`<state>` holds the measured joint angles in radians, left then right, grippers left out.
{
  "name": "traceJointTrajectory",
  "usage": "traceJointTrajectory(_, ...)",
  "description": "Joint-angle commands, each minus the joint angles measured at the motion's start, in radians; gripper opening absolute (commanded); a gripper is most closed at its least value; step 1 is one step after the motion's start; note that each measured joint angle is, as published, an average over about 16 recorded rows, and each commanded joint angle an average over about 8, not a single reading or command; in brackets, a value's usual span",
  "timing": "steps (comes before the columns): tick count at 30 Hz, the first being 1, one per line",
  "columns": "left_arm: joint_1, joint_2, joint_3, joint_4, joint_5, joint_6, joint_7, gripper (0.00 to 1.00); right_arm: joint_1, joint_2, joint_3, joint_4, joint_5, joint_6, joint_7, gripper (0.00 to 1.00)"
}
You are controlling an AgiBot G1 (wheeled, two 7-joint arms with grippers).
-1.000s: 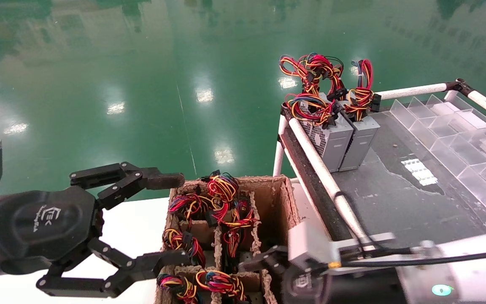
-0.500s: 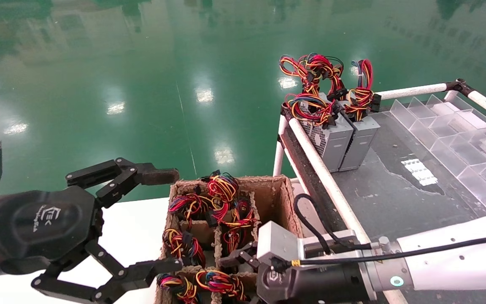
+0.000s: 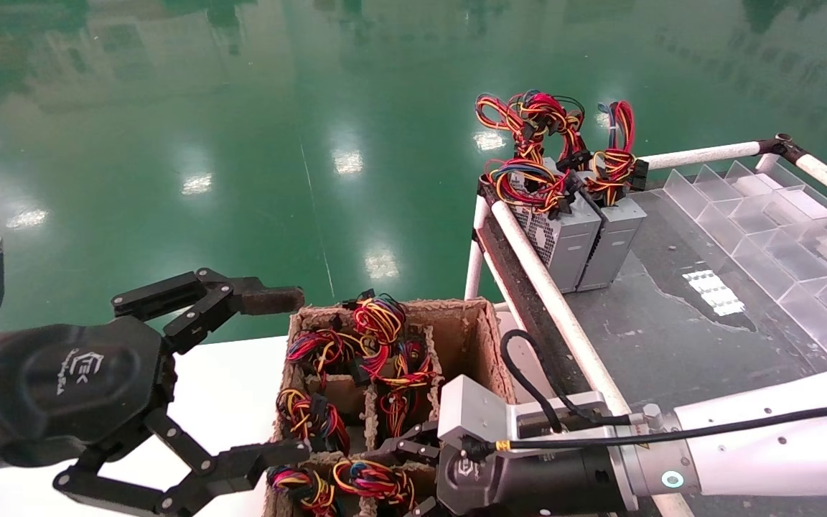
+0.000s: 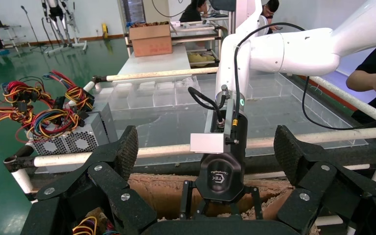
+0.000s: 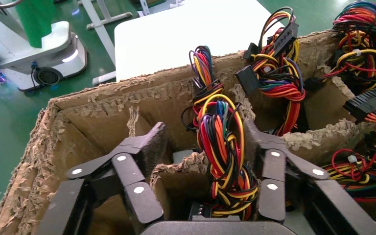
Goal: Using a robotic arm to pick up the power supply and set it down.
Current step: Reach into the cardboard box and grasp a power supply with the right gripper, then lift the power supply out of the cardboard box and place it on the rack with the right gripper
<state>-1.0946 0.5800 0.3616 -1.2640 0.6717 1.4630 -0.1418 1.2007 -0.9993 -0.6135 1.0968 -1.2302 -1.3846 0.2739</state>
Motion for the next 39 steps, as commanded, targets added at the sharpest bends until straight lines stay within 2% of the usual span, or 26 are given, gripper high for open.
traceJointTrajectory(1, 0.000, 0.000, 0.000, 0.000, 0.000, 0.000, 0.000, 1.00, -0.001, -0.001, -0.001, -0.001, -0.003, 0.002, -0.002, 0.00)
traceJointTrajectory(25, 0.000, 0.000, 0.000, 0.000, 0.000, 0.000, 0.000, 1.00, -0.023, 0.002, 0.019, -0.053, 0.028, 0.012, -0.033, 0.00)
traceJointTrajectory(39, 0.000, 0.000, 0.000, 0.000, 0.000, 0.000, 0.000, 1.00, -0.039, 0.031, 0.078, -0.087, 0.125, -0.008, -0.073, 0.00)
